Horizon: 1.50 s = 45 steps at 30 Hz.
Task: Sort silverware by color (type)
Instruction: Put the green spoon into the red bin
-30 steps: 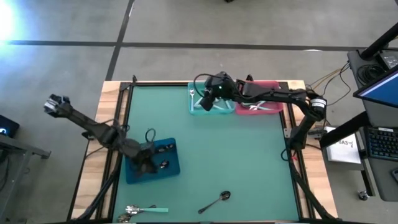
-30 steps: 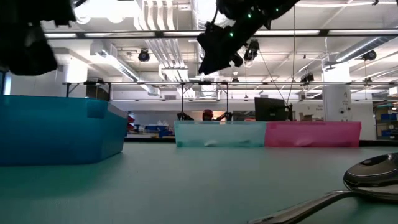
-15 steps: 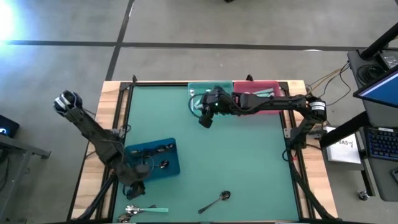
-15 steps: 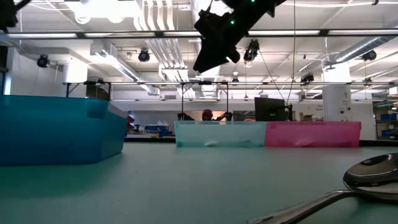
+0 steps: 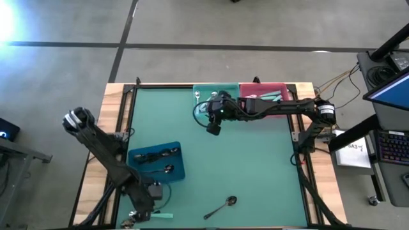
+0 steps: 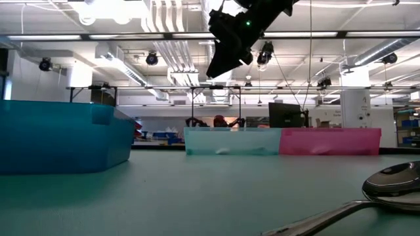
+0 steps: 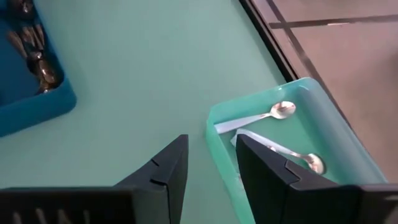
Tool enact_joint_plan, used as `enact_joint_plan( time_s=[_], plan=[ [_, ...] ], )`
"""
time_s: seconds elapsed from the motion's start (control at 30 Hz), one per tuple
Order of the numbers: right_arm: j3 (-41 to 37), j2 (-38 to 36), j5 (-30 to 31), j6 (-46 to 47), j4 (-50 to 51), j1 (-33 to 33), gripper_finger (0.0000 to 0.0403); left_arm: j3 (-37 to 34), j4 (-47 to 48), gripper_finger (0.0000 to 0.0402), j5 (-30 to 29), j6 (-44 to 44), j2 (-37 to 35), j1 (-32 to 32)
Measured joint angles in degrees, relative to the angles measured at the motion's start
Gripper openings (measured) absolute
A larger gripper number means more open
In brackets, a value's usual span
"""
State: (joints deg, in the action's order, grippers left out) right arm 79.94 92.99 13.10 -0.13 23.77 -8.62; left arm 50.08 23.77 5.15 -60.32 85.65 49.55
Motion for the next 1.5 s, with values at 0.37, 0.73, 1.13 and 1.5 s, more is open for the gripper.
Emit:
enact_joint_plan(
  time_s=[0.37,0.73,1.13,1.5],
  plan=[
    [-0.02,0.0,0.0,2.05,-0.03,0.0,0.0129,9.53,2.79,0.0101,-5.91,11.87,13.69,0.15],
    [0.0,0.0,0.0,2.06,-0.09,0.0,0.0129,10.3,-1.23,0.0096,-9.19,11.62,16.58,3.27],
    [0.02,0.0,0.0,2.07,-0.19,0.0,0.0129,10.44,-1.96,0.0096,-11.63,9.28,21.23,3.71],
    [0.04,0.0,0.0,2.07,-0.22,0.0,0.0129,10.39,-2.14,0.0049,-13.03,4.73,21.48,3.69]
  ],
)
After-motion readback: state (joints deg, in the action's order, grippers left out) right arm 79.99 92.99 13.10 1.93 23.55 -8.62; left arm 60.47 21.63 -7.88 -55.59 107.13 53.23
